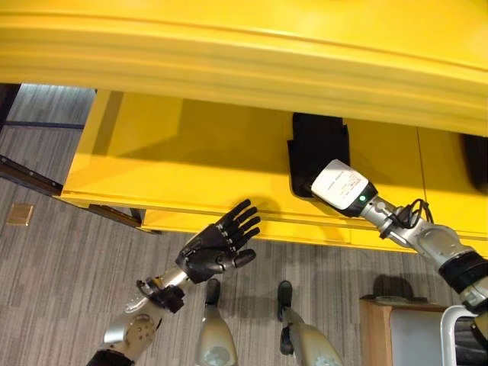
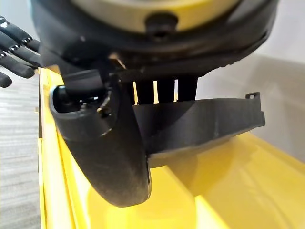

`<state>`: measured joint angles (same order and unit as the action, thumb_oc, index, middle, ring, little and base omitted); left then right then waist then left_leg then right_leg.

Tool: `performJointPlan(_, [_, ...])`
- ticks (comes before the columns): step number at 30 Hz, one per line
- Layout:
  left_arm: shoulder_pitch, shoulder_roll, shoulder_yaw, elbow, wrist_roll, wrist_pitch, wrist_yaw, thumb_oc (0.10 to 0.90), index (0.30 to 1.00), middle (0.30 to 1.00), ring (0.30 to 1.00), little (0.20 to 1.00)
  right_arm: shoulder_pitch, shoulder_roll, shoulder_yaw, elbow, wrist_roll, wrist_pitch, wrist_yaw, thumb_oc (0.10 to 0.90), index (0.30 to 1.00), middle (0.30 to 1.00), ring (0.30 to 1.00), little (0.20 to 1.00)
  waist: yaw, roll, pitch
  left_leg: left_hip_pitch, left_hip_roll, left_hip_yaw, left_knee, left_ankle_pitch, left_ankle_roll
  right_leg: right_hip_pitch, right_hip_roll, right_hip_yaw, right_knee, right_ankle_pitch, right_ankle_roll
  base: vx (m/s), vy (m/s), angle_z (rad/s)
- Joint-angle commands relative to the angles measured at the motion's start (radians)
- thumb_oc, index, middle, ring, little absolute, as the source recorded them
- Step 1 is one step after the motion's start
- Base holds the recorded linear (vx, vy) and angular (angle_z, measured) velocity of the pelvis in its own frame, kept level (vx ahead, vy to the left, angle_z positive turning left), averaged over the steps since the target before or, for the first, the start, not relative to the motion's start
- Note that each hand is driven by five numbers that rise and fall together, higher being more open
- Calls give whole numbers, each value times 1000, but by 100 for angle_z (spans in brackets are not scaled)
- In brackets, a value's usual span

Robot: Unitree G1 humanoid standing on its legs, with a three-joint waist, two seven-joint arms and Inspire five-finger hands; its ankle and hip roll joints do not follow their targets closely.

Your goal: Move parts from the plastic box to the shelf.

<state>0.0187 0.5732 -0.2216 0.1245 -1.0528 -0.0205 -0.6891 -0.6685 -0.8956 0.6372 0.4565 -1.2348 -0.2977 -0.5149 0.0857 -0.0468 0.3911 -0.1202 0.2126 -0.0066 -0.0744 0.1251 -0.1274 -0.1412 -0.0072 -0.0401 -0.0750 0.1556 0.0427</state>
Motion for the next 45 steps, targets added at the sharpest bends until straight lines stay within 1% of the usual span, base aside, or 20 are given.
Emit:
performJointPlan(1, [-11,2,19,-116,-21,-34,-80,900,1000,1000,1000,1000,14,-152,-26,70,10,53,80,400,300,300,300,300,-11,-23,-57,-55,52,-34,80,4,3,-28,7,-20,163,-149,-1,7,-38,-4])
performJointPlan(4, [-5,9,24,-120,-22,-28,-75,900,1000,1000,1000,1000,17,-180,-41,62,21,44,97,400,300,300,300,300,-14,-28,-59,-56,57,-35,87,4,0,-27,11,-18,166,-149,-1,25,-39,-4])
performJointPlan(6, [3,18,27,-130,-19,-23,-68,900,1000,1000,1000,1000,40,-199,-64,50,54,66,85,400,300,300,300,300,-16,-31,-62,-59,59,-36,93,3,2,-28,12,-19,171,-150,-1,43,-46,-2])
performJointPlan(9, [12,28,29,-129,-22,-21,-71,900,1000,1000,1000,1000,40,-214,-87,28,68,64,107,400,300,300,300,300,-19,-36,-65,-62,62,-34,100,-2,3,-30,14,-19,176,-152,-1,28,-55,-3])
performJointPlan(13, [16,37,32,-133,-23,-21,-73,900,1000,1000,1000,1000,54,-227,-104,20,83,73,105,400,300,300,300,300,-19,-37,-65,-66,61,-37,101,-3,4,-35,16,-20,181,-154,-2,1,-16,-2])
performJointPlan(14, [17,40,26,-126,-27,-24,-75,900,1000,1000,1000,1000,49,-237,-121,26,135,104,101,400,300,300,300,300,-23,-35,-63,-73,58,-42,113,-5,5,-40,15,-18,190,-156,0,0,0,0])
performJointPlan(15, [13,40,23,-125,-29,-22,-76,900,1000,1000,1000,1000,35,-237,-124,38,160,113,102,400,300,300,300,300,-24,-32,-62,-75,59,-42,115,-6,5,-44,15,-19,195,-159,-1,0,0,0])
performJointPlan(16, [13,40,24,-127,-38,3,-94,900,1000,1000,1000,1000,36,-236,-132,46,187,119,97,400,300,300,300,300,-25,-29,-62,-75,59,-42,114,-5,5,-46,15,-19,198,-160,-1,0,0,0])
performJointPlan(17, [13,40,23,-127,-41,10,-101,900,1000,1000,1000,1000,36,-236,-134,48,193,119,94,400,300,300,300,300,-25,-29,-62,-75,59,-42,114,-5,5,-46,14,-18,198,-160,-1,0,0,0])
performJointPlan(18, [11,40,23,-129,-48,22,-118,900,1000,1000,1000,1000,28,-232,-139,50,175,105,93,400,300,300,300,300,-28,-24,-61,-76,60,-41,115,-5,5,-51,14,-18,204,-163,-1,0,0,0])
performJointPlan(19, [7,38,20,-138,-54,24,-110,900,1000,1000,1000,1000,25,-230,-143,51,159,88,92,400,300,300,300,300,-30,-18,-60,-76,60,-41,114,-4,6,-54,13,-18,208,-164,-1,-11,37,-1])
performJointPlan(21, [2,26,12,-138,-43,15,-93,900,1000,1000,1000,1000,19,-223,-138,48,121,56,91,400,300,300,300,300,-30,-8,-60,-73,58,-41,115,-5,7,-53,10,-15,212,-169,-1,10,44,-2])
performJointPlan(26, [5,24,13,-136,-49,15,-97,900,1000,1000,1000,1000,19,-224,-126,54,90,42,65,400,300,300,300,300,-28,2,-62,-73,55,-43,118,-6,8,-51,4,-17,211,-169,0,3,7,0])
performJointPlan(28, [6,27,12,-135,-60,13,-100,900,1000,1000,1000,1000,-3,-233,-113,51,49,28,55,400,300,300,300,300,-27,13,-61,-76,51,-45,125,-9,8,-53,0,-19,217,-172,0,4,40,0])
performJointPlan(33, [8,24,9,-131,-53,16,-101,900,1000,1000,1000,1000,-49,-232,-79,54,-2,6,39,400,300,300,300,300,-20,22,-62,-83,45,-48,135,-13,11,-60,-3,-21,229,-179,-2,3,7,0])
performJointPlan(39, [11,23,8,-128,-51,10,-111,900,1000,1000,1000,1000,-81,-233,-52,61,-39,6,36,400,300,300,300,300,-15,34,-55,-98,40,-58,142,-11,11,-72,-4,-25,238,-182,-5,0,0,0])
performJointPlan(42, [11,25,9,-124,-51,7,-116,900,1000,1000,1000,1000,-96,-235,-45,68,-34,9,29,400,300,300,300,300,-13,37,-51,-106,38,-62,146,-11,12,-82,-5,-26,247,-185,-6,-8,-18,1])
performJointPlan(43, [11,29,4,-128,-46,5,-113,900,1000,1000,1000,1000,-99,-240,-42,78,-43,35,45,400,300,300,300,300,-12,41,-44,-120,37,-69,150,-9,13,-99,-6,-29,264,-189,-9,-25,-60,2])
performJointPlan(45, [8,35,2,-128,-44,4,-117,900,1000,1000,1000,1000,-106,-242,-38,93,-17,71,78,400,300,300,300,300,-11,42,-40,-126,36,-71,152,-10,14,-106,-6,-30,270,-192,-9,-22,-51,4])
